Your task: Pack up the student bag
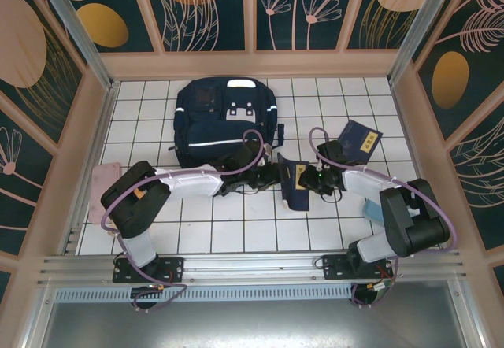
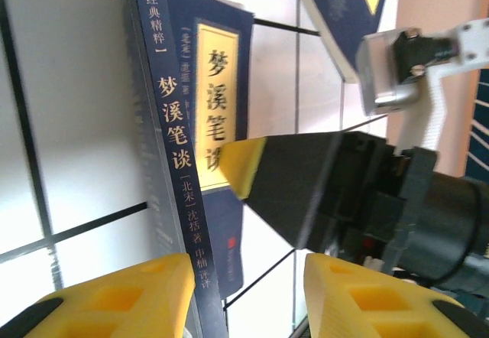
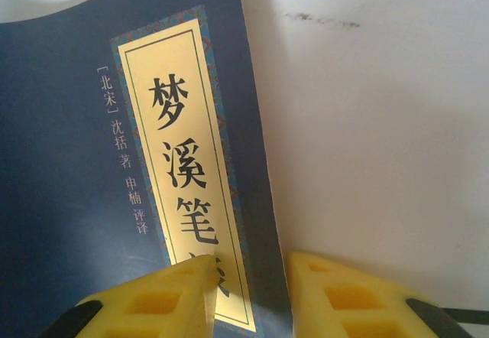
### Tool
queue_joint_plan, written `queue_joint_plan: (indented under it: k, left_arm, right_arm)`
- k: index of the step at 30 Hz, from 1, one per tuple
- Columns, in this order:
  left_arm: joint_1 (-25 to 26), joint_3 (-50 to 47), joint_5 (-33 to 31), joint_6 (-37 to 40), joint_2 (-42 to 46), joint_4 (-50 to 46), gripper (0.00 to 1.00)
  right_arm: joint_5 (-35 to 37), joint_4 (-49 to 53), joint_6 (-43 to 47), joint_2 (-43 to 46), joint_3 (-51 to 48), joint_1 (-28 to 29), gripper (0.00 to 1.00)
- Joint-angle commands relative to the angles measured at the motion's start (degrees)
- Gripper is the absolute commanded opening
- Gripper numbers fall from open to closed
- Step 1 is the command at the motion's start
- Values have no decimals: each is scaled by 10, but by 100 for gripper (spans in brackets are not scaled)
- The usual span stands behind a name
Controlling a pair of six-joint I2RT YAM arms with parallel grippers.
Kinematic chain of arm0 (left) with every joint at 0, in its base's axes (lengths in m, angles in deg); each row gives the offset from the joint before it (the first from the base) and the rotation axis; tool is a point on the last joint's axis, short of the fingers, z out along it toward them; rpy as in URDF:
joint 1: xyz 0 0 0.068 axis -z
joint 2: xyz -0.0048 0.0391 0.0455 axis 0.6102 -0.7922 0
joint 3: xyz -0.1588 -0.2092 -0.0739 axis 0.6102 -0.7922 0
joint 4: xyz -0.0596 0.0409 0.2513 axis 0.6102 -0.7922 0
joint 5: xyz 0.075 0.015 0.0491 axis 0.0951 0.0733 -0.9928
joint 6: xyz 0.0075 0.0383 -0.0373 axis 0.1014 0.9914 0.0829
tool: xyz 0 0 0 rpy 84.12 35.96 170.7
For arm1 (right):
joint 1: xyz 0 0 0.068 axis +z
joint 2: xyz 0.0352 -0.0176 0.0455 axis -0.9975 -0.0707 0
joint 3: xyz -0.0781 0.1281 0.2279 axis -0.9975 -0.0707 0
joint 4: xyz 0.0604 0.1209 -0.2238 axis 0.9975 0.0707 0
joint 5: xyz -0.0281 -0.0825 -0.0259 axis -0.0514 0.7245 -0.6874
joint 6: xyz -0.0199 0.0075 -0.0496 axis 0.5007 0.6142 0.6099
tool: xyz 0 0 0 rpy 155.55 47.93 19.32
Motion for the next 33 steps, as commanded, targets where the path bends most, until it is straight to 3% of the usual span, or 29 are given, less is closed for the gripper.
queue_joint_plan:
  k: [1,18,24,28,30,33]
  left_arm:
    - [11,-8,30,-54,-23,79,43]
    - [-44,-62,-41,19,80,-32,41]
    - [-49,-52,-30,68,79,-69,30]
    - [-49,-37,-27,93,76,-85,17]
    - [-49,-26,-33,108,79,-95,13]
    - [-49,-15,-43,127,95,-100,8]
  right_arm:
    - [-107,-19,-27,-4,-22,14,30]
    - [-107,-53,-29,-66,41,45,30]
    - [-97,-48,-23,-85,59,51,30]
    - [-81,-35,-19,-77,69,51,32]
    - [-66,-31,-19,-64,71,51,35]
    - [-37,-18,-25,-35,73,46,48]
